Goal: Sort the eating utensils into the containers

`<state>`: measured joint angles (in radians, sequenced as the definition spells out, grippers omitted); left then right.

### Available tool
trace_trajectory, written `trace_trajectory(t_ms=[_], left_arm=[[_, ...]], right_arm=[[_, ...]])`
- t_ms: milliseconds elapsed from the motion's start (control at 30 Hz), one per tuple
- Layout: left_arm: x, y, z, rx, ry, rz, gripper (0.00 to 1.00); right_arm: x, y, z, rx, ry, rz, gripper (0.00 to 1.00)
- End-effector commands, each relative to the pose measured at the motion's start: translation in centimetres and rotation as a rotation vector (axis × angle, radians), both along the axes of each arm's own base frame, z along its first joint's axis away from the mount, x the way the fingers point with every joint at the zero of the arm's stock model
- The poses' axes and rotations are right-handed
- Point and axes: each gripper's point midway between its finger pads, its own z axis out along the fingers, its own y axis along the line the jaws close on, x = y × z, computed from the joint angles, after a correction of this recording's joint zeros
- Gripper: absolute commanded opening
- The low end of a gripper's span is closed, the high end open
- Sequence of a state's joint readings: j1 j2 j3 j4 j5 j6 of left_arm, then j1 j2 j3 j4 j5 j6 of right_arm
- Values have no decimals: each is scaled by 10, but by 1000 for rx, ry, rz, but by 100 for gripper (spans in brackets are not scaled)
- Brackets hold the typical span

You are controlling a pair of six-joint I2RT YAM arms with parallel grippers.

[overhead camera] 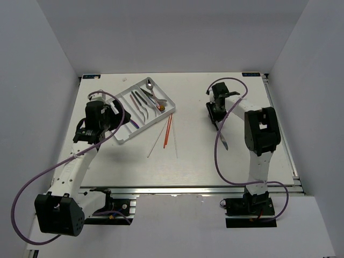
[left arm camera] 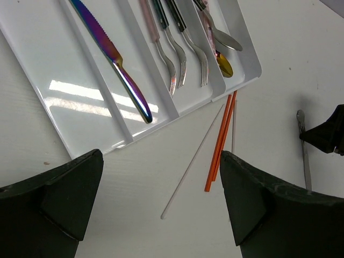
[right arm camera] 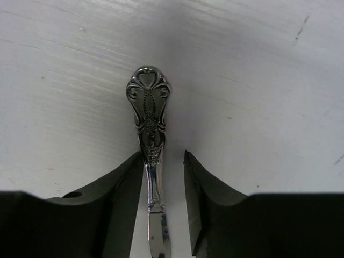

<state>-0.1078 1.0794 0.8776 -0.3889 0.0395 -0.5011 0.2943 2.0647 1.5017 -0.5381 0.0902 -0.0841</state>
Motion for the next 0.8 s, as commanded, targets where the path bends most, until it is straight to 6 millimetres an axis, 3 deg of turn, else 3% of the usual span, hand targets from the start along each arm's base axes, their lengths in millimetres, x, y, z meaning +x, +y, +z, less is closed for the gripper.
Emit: trace_trajectory(t_ms=[0, 267, 433, 467, 533, 600, 667, 733, 767], left_arm=[[-1, -5, 16, 4, -48, -40, 98], [-2, -8, 15, -8, -47, -56, 98], [-2, -9, 15, -13, -46, -57, 98], [-3, -8, 15, -12, -50, -56, 98], [-3, -8, 15, -12, -51, -53, 98], [-3, -9, 15, -20, -53, -54, 98], [-3, -17, 13, -68, -56, -76, 98], [-2, -35, 20, -161, -90, -133, 98], [-5, -41, 12, -194, -79, -153, 98]], right_arm=[[-21, -1, -7, 10, 74, 26, 41], [-61, -22, -34, -64, 175, -11, 34], [-63, -15, -48, -38, 226, 13, 16], [-62, -15, -48, -42, 226, 8, 6], [-61, -16, -50, -58, 229, 7, 0], [-59, -13, -47, -50, 213, 0, 0], [-49, 3, -29, 48, 136, 9, 0], [-48, 30, 2, 216, 65, 41, 0], [-39, 41, 16, 281, 5, 42, 0]])
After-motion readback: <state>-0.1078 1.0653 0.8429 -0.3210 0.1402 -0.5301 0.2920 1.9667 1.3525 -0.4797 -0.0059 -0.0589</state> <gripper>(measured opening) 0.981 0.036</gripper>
